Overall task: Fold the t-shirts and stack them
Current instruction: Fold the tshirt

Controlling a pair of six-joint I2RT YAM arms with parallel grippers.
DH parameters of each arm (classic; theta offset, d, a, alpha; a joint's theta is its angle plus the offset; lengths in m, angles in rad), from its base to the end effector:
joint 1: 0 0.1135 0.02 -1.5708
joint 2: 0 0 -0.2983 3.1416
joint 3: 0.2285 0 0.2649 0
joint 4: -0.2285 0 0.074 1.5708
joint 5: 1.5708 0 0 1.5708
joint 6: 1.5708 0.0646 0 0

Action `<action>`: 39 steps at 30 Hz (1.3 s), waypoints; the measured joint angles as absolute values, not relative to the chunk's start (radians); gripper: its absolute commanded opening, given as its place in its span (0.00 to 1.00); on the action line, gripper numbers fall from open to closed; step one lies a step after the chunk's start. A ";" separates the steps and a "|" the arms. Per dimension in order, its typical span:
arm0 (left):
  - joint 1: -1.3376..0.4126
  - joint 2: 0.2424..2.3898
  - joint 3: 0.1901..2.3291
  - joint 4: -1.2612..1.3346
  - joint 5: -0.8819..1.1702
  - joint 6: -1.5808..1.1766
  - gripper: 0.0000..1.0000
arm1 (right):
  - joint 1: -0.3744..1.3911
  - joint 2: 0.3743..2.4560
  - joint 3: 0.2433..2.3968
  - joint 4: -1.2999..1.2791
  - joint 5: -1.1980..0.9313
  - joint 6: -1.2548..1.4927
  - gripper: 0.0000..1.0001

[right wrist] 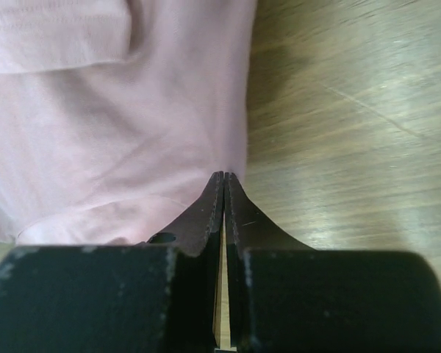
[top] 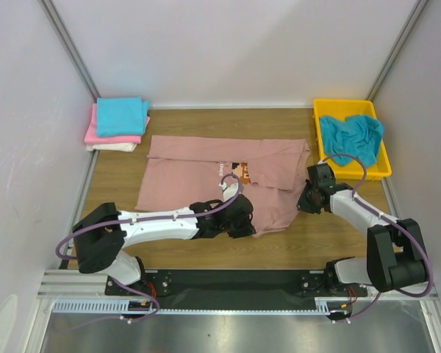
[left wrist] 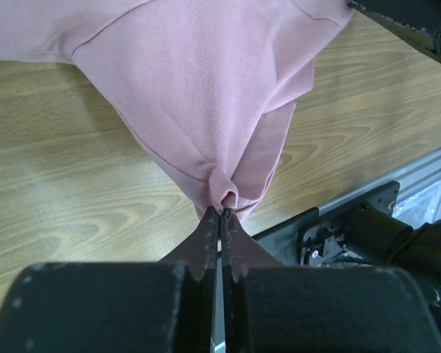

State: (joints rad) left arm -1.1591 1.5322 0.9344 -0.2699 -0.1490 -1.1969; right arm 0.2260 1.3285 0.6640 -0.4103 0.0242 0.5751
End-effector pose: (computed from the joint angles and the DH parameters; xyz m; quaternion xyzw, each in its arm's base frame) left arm 0.1467 -0.3120 0.2108 -0.0433 0.9356 -0.2905 0.1960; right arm 0.2484 0.0555 0.1693 0.1713 0.9541 0.0849 0.2306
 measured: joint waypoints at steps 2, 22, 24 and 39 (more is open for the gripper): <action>-1.159 1.517 0.934 -0.280 -0.146 -1.197 0.00 | 0.219 1.324 0.664 -0.413 0.039 0.575 0.00; -1.159 1.309 0.839 -0.431 -0.072 -1.158 0.14 | 0.206 1.417 0.692 -0.382 0.044 0.564 0.00; -1.160 1.322 0.850 -0.452 -0.056 -1.113 0.38 | 0.206 1.409 0.701 -0.421 0.045 0.564 0.00; -0.908 1.379 1.090 -0.595 -0.210 -0.761 0.79 | 0.327 1.161 0.761 -0.525 -0.039 0.645 0.05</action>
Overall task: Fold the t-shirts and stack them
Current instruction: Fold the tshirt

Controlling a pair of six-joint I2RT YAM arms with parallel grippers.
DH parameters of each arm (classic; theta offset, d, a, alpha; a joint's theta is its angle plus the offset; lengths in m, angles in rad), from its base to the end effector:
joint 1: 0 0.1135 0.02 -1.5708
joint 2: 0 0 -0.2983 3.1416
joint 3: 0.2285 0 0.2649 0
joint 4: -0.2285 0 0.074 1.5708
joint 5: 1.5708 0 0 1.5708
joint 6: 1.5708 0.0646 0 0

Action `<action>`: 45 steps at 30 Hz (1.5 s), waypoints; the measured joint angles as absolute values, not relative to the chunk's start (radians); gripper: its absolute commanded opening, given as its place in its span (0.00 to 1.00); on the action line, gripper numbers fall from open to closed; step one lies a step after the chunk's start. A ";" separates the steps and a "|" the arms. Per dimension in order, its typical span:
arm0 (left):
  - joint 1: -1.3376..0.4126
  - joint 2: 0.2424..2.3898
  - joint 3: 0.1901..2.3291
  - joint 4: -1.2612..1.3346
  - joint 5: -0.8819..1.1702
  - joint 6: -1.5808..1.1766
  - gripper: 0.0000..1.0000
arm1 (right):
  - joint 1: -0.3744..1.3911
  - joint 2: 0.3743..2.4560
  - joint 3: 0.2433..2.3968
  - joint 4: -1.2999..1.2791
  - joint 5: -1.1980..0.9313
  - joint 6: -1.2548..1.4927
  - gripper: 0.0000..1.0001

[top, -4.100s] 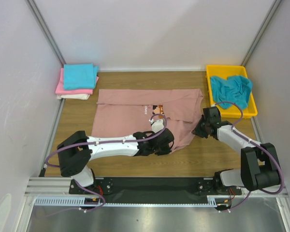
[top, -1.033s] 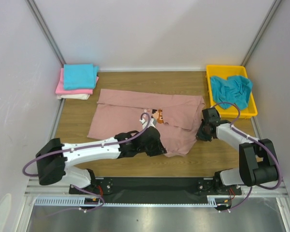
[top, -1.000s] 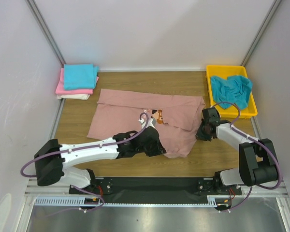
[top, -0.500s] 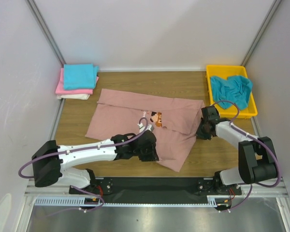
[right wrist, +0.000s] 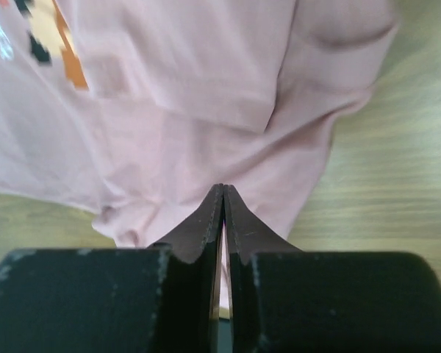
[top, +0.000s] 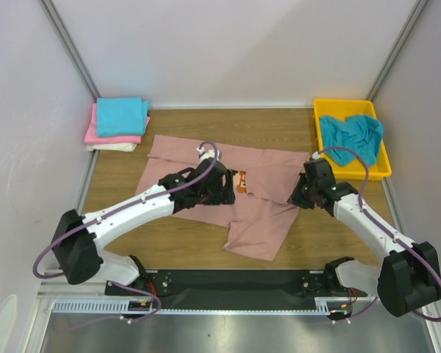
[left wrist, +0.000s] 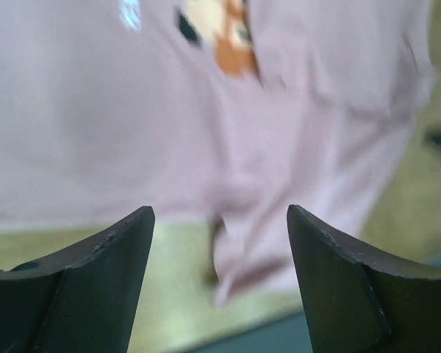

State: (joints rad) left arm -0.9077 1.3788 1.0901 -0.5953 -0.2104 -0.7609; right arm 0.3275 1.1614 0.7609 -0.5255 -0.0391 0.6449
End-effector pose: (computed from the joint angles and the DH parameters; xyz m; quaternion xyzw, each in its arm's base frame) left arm 0.2042 -0.2395 0.2843 0.0334 0.9365 -0.1816 0.2982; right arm 0.2317 0.0814 0.2311 0.1438 0.9374 0.1644 0.2714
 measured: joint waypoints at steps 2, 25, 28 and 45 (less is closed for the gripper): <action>-0.854 1.423 1.090 -0.541 -0.239 -0.743 0.79 | 0.358 1.175 0.720 -0.500 -0.039 0.679 0.03; -0.805 1.833 1.156 -0.359 -0.258 -0.760 0.77 | 0.359 1.240 0.569 -0.512 0.061 0.820 0.00; -0.801 1.833 1.162 -0.363 -0.258 -0.759 0.78 | 0.303 1.214 0.556 -0.537 0.056 0.823 0.00; -0.593 1.502 0.980 -0.481 -0.315 -0.763 0.77 | 0.139 1.177 0.765 -0.742 0.032 0.689 0.00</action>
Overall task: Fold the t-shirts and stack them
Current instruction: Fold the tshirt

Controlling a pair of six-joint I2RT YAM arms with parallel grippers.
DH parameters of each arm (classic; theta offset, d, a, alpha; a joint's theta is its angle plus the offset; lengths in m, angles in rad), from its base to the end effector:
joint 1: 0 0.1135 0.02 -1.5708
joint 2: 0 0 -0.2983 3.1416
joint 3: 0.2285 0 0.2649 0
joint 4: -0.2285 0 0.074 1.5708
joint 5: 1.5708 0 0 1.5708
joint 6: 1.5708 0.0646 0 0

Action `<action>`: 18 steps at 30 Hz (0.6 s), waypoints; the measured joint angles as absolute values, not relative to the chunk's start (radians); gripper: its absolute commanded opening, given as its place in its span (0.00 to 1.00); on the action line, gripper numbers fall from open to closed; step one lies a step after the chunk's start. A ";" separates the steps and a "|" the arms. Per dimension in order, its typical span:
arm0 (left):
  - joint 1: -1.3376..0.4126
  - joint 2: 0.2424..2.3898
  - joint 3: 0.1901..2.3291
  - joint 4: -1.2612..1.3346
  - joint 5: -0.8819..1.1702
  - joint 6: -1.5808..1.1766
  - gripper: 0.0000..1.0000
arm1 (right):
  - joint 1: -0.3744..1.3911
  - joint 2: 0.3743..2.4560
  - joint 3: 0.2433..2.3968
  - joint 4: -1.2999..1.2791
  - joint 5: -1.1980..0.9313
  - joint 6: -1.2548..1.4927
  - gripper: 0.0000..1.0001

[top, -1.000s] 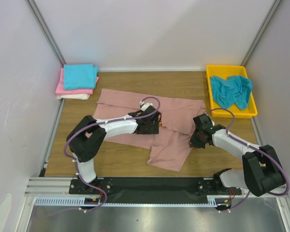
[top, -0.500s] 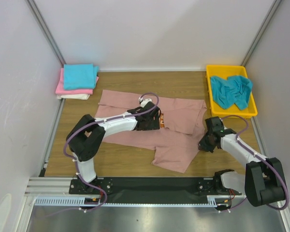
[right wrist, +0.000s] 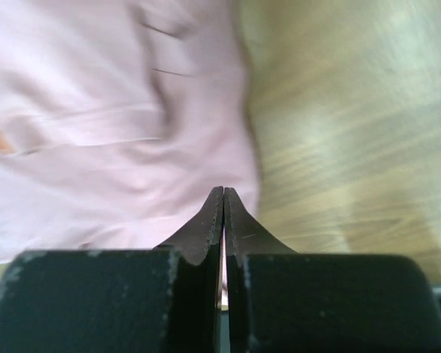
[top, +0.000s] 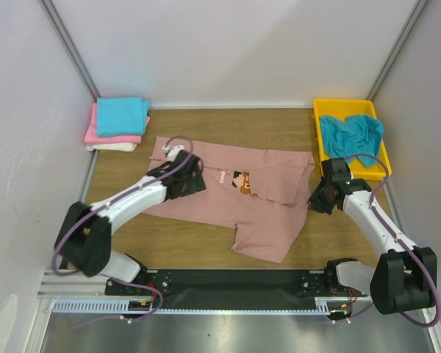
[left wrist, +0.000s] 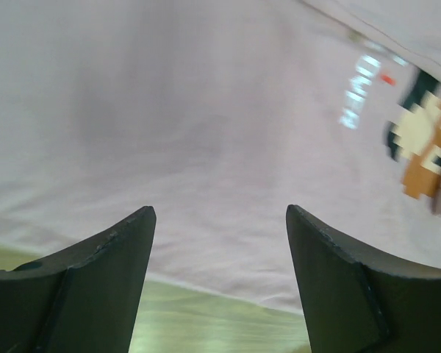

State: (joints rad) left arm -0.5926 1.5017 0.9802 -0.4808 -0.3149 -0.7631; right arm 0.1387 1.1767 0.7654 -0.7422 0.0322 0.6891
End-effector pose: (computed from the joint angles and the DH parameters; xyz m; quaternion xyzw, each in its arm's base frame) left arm 0.2815 -0.1654 0.2205 -0.1245 0.9408 -0.0565 0.3101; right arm 0.2203 0.0286 0.2141 0.2690 0.9405 0.0689 0.1960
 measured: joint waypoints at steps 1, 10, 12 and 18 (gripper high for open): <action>-0.566 1.455 0.947 -0.488 -0.317 -0.767 0.75 | 0.142 1.166 0.782 -0.739 0.031 0.683 0.00; -0.297 1.265 0.683 -0.558 -0.313 -0.806 0.64 | 0.191 1.216 0.772 -0.721 0.003 0.700 0.00; -0.250 1.239 0.648 -0.564 -0.308 -0.810 0.60 | 0.216 1.218 0.751 -0.712 -0.011 0.710 0.00; -0.131 1.210 0.622 -0.555 -0.302 -0.803 0.51 | 0.252 1.260 0.693 -0.694 -0.037 0.733 0.00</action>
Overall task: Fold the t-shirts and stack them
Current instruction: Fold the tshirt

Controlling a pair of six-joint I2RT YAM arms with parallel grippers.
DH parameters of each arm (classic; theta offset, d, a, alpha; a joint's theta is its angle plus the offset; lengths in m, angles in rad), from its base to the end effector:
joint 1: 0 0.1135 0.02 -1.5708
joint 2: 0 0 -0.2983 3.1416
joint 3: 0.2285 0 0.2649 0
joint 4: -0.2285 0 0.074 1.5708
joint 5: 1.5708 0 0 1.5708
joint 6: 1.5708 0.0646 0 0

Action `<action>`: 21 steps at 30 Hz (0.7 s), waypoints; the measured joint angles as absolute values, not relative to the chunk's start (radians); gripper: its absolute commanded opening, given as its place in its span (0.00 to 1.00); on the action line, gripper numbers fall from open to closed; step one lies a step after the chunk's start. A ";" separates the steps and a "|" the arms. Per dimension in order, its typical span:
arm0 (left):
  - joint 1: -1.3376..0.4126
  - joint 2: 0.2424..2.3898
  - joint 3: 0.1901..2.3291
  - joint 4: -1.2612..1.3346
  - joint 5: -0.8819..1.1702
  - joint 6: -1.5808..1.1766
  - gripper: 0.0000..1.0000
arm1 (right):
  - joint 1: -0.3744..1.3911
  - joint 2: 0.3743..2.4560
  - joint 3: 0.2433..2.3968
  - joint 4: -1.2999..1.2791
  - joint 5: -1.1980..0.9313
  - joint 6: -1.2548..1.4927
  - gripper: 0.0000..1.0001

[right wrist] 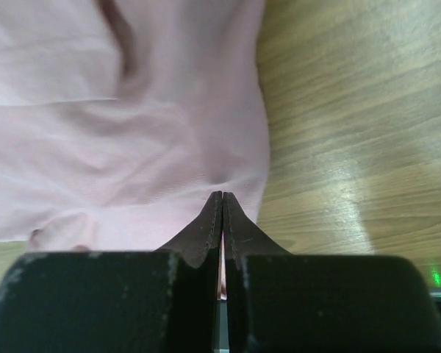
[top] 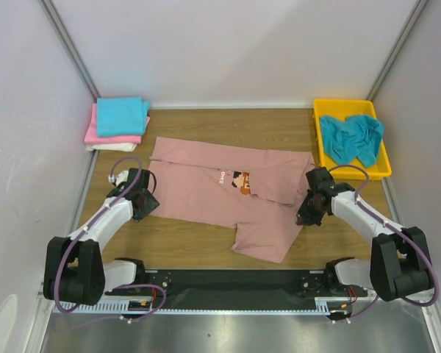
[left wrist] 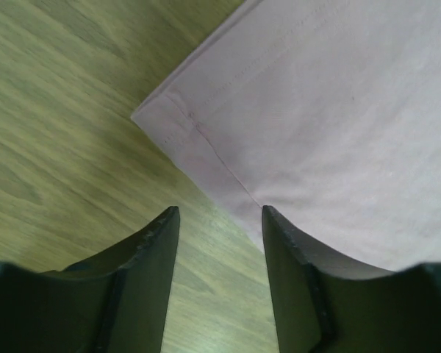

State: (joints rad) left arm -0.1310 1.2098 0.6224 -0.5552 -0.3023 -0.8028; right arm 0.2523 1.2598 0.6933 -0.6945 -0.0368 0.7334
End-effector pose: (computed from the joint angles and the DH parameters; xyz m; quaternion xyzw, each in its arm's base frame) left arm 0.2196 -0.0095 0.1761 -0.3486 0.9015 0.0368 0.2538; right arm 0.2133 0.0574 0.1777 0.2326 0.9601 0.0890 0.1273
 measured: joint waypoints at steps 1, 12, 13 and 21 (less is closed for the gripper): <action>-0.120 1.210 0.623 -0.551 -0.299 -0.801 0.50 | 0.254 1.266 0.686 -0.693 -0.039 0.734 0.00; -0.091 1.209 0.690 -0.528 -0.274 -0.774 0.43 | 0.257 1.372 0.680 -0.669 -0.043 0.731 0.00; -0.088 1.210 0.690 -0.521 -0.276 -0.776 0.43 | 0.258 1.372 0.680 -0.668 -0.043 0.730 0.00; -0.067 1.294 0.662 -0.452 -0.277 -0.791 0.34 | 0.258 1.367 0.675 -0.665 -0.043 0.729 0.00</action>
State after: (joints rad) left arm -0.0666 1.2938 0.6617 -0.4519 -0.2771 -0.7906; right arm 0.2577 1.3674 0.6754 -0.6651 -0.0425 0.7292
